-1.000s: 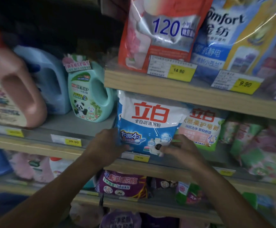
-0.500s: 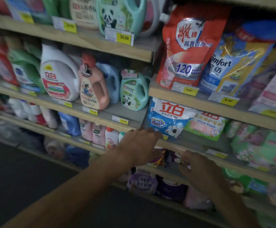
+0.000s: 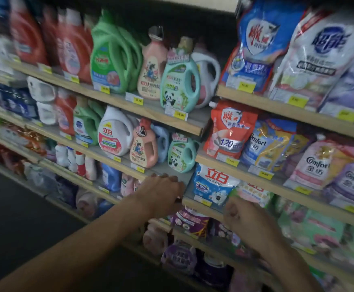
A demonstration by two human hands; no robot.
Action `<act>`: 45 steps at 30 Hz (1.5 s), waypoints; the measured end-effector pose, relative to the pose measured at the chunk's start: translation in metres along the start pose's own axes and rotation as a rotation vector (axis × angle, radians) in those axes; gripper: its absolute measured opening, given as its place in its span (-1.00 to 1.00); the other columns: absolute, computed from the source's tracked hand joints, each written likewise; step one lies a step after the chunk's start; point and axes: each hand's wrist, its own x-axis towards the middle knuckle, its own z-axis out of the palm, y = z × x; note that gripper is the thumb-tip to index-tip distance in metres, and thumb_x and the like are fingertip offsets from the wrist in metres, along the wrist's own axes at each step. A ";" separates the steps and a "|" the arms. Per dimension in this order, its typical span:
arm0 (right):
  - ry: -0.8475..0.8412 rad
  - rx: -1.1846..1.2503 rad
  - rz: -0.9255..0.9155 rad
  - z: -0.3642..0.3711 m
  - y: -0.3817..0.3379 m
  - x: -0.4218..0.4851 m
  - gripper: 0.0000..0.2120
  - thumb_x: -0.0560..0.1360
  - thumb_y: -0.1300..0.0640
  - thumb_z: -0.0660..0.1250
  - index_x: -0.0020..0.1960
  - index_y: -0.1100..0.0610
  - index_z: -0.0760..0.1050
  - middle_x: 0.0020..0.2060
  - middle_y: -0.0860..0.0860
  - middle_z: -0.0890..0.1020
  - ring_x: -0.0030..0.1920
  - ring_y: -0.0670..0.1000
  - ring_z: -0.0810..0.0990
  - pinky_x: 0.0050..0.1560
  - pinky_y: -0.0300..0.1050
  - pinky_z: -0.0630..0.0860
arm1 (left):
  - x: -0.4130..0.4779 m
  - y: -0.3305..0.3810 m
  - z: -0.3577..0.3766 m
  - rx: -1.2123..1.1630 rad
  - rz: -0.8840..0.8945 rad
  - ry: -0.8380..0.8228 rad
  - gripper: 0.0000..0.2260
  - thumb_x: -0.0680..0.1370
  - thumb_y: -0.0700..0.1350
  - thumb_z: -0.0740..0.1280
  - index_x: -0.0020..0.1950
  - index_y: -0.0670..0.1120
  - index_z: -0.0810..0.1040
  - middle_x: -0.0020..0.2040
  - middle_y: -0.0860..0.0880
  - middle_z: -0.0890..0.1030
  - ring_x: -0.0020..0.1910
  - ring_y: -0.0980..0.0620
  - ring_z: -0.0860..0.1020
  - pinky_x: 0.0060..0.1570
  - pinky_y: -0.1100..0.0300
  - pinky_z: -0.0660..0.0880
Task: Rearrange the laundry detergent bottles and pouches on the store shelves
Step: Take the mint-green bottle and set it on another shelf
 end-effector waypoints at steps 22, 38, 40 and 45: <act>0.147 -0.048 -0.012 -0.019 -0.178 0.181 -0.80 0.51 -0.17 0.34 -0.04 -0.14 0.35 -0.11 -0.11 0.65 -0.13 0.00 0.56 -0.22 -0.08 0.37 | 0.070 -0.231 -0.048 0.018 -0.048 0.132 -0.65 0.54 0.27 0.25 0.19 0.09 0.52 0.23 0.02 0.59 0.22 -0.10 0.55 0.11 -0.02 0.48; 0.425 0.089 0.153 -0.034 -0.165 0.375 -0.83 0.48 -0.15 0.32 -0.04 -0.09 0.41 -0.07 -0.12 0.68 0.00 0.05 0.66 -0.09 0.00 0.58 | 0.280 -0.328 -0.080 -0.111 0.015 0.261 -0.69 0.54 0.24 0.26 0.17 0.10 0.49 0.17 0.04 0.60 0.19 -0.05 0.55 0.14 0.01 0.51; 0.469 0.098 0.211 -0.043 -0.164 0.390 -0.77 0.49 -0.18 0.34 -0.01 -0.08 0.40 -0.08 -0.07 0.67 -0.03 0.09 0.65 -0.14 -0.02 0.54 | 0.302 -0.346 -0.079 -0.159 -0.003 0.295 -0.64 0.53 0.30 0.23 0.18 0.11 0.48 0.18 0.04 0.60 0.21 -0.07 0.56 0.12 0.01 0.52; 0.411 0.206 0.359 -0.052 -0.163 0.420 -0.46 0.47 -0.26 0.41 0.27 -0.03 0.28 0.13 0.01 0.62 0.11 0.16 0.63 -0.11 -0.06 0.44 | 0.355 -0.372 -0.070 -0.476 0.069 0.275 -0.30 0.42 0.46 0.22 0.46 0.15 0.29 0.36 0.00 0.49 0.31 -0.08 0.52 0.21 -0.05 0.52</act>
